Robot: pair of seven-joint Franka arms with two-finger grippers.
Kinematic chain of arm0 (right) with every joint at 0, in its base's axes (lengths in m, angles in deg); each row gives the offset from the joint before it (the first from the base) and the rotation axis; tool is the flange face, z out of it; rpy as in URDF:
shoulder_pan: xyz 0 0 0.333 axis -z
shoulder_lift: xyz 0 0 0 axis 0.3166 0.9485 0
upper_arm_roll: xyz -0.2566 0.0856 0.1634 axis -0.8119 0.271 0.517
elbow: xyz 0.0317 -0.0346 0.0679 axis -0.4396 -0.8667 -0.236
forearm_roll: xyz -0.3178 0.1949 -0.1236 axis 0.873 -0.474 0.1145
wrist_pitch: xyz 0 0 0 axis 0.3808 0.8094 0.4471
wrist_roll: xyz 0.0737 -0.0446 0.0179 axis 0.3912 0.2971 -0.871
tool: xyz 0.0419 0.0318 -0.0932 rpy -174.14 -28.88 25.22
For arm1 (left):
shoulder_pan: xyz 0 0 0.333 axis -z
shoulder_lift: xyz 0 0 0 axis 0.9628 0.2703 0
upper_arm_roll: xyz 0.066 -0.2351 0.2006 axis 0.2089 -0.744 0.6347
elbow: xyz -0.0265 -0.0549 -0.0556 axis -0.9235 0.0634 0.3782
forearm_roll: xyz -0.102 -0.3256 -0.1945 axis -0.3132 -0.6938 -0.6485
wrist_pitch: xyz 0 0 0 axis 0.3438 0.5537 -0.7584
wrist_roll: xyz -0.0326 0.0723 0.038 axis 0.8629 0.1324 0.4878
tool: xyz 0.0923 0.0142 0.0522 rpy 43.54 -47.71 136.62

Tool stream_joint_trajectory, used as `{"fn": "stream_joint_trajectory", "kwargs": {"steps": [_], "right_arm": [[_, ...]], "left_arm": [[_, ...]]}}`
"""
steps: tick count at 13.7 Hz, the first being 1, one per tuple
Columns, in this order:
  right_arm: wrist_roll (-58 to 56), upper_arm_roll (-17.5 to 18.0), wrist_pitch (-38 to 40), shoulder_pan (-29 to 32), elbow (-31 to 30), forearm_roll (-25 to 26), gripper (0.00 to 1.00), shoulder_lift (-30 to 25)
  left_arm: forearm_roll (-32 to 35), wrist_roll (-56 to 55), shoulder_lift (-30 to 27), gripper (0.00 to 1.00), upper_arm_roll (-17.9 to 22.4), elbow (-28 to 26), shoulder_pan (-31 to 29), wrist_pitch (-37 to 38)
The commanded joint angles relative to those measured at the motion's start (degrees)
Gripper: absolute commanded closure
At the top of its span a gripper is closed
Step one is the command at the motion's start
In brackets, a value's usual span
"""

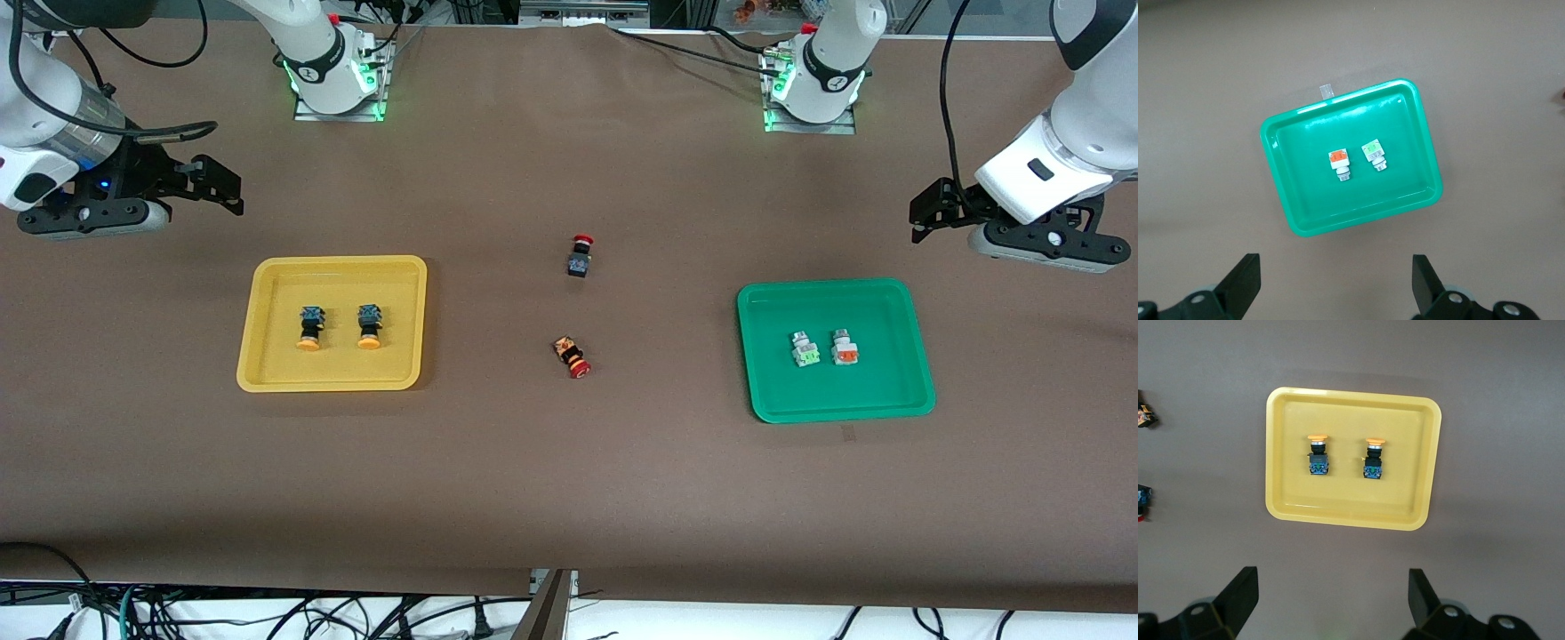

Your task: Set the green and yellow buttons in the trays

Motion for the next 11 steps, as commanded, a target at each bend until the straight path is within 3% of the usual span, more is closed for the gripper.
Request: {"fn": "stream_joint_trajectory", "kwargs": {"steps": [1,11], "right_arm": [[-0.4,1.1,0.1,0.4,0.6,1.1,0.01,0.0],[-0.5,1.1,0.2,0.4,1.3,1.0,0.01,0.5]], "left_arm": [[0.3,1.1,0.3,0.0,-0.2,1.0,-0.5,1.0],[0.3,1.1,0.4,0.0,-0.2,1.0,-0.5,1.0]]}}
